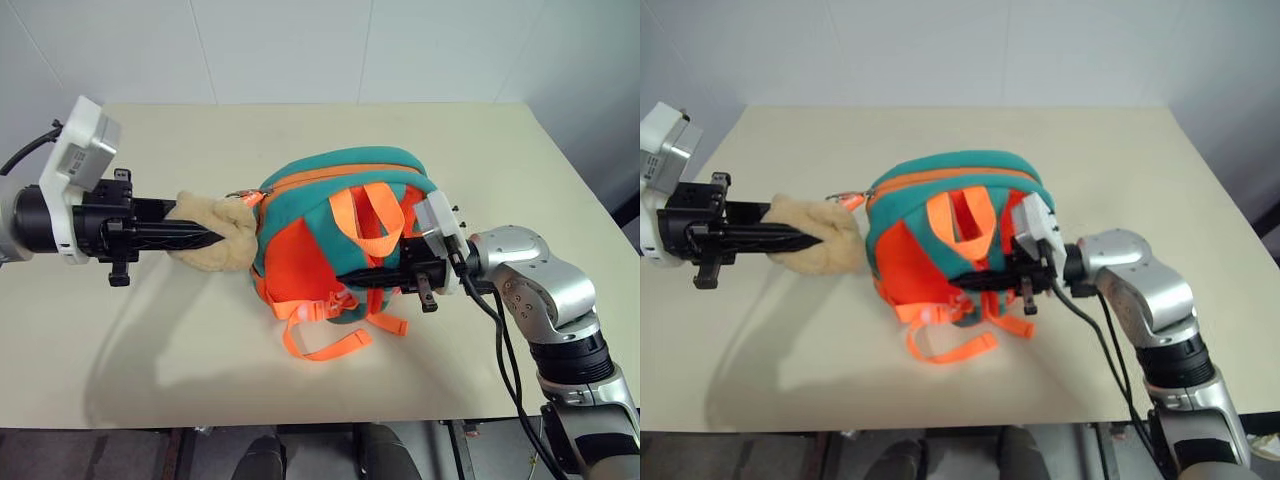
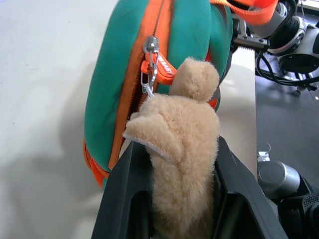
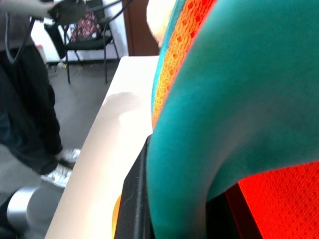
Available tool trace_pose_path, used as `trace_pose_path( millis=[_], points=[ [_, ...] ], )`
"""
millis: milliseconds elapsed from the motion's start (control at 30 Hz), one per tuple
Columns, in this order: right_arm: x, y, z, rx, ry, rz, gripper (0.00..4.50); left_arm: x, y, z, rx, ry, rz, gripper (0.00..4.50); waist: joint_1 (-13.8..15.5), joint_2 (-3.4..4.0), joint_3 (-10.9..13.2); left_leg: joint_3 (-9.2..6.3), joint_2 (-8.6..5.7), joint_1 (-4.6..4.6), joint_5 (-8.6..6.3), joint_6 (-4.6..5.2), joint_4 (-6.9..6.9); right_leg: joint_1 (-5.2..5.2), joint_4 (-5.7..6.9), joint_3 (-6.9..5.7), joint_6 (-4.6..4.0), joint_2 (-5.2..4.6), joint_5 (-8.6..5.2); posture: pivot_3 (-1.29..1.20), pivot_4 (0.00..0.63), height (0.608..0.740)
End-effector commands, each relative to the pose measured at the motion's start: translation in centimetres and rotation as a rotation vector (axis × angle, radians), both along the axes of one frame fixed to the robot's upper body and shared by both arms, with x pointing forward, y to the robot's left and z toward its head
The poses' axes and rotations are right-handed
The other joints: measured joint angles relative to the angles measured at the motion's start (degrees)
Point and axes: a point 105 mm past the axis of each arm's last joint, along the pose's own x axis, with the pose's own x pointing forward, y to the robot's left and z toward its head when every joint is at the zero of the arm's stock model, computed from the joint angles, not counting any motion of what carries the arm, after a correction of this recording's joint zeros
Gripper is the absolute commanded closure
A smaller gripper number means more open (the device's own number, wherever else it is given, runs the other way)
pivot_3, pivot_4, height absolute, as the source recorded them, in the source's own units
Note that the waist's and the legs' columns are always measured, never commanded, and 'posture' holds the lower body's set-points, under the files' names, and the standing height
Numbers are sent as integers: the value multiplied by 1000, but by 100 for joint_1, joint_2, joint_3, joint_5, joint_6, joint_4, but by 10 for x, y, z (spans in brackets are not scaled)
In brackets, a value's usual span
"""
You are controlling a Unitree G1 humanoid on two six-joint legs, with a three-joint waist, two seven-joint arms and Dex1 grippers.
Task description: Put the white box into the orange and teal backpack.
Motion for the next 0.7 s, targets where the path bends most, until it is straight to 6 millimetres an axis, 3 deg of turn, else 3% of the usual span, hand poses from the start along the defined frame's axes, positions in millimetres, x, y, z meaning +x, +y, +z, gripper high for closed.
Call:
trace_pose_path(
  millis=[33,200,700],
  points=[
    [-5,-3,22,99,-35,-15,3970,2,14,2,38,-8,41,3726,-1,0,0,0,0,0,0,1,0,0,1,0,0,0,0,0,150,740],
    [-6,-4,30,168,-18,-37,3970,8,27,-2,48,17,60,3758,5,1,0,0,2,0,-1,2,-2,-2,1,0,-1,2,-1,0,150,740],
    [-12,-7,22,163,-14,-53,3970,19,41,-33,131,133,54,3776,-2,1,1,3,5,-1,-3,5,1,-4,8,0,-3,4,-1,0,150,740]
  ],
)
